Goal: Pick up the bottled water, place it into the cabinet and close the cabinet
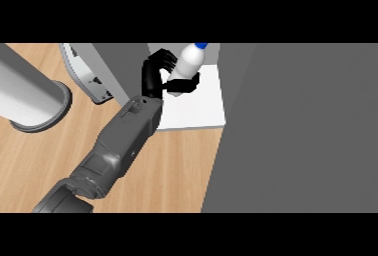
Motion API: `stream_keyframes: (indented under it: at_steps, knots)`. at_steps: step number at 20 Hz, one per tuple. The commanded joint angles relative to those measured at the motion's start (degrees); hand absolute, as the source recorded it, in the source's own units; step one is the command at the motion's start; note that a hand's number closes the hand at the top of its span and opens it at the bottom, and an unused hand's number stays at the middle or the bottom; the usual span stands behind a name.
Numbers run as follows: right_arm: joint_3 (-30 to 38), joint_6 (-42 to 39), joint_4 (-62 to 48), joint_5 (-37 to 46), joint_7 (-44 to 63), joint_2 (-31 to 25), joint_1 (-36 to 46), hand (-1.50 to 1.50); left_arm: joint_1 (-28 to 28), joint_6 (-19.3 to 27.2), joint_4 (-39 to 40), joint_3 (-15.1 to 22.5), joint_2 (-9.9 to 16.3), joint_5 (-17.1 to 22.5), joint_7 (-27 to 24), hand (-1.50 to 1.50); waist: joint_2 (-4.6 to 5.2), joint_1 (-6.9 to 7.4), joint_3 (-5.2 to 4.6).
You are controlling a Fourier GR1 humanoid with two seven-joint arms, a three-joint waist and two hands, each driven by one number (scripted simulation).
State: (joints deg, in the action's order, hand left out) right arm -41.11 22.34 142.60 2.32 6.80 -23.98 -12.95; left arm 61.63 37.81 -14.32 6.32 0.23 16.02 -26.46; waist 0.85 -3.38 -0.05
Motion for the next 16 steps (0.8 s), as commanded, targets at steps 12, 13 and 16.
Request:
stream_keyframes:
  at_steps: [12,13,16]
  knots:
    - [-1.65,-0.74,2.46,0.37,-1.69,-0.81,-0.89,-1.50,1.84,5.49,11.79,1.70,0.86,-5.05,-1.35,-1.50,0.67,-1.44,-0.01]
    - [0.40,-1.07,6.04,-0.50,0.55,-3.01,-1.61,-1.50,5.22,9.48,12.30,1.65,0.04,-5.14,1.48,-1.50,0.67,-2.15,0.00]
    - [-0.07,-1.59,4.34,-1.09,-0.71,-2.32,-0.82,-1.50,4.44,8.07,12.20,1.90,0.44,-5.59,0.58,-1.50,0.73,-1.68,-0.01]
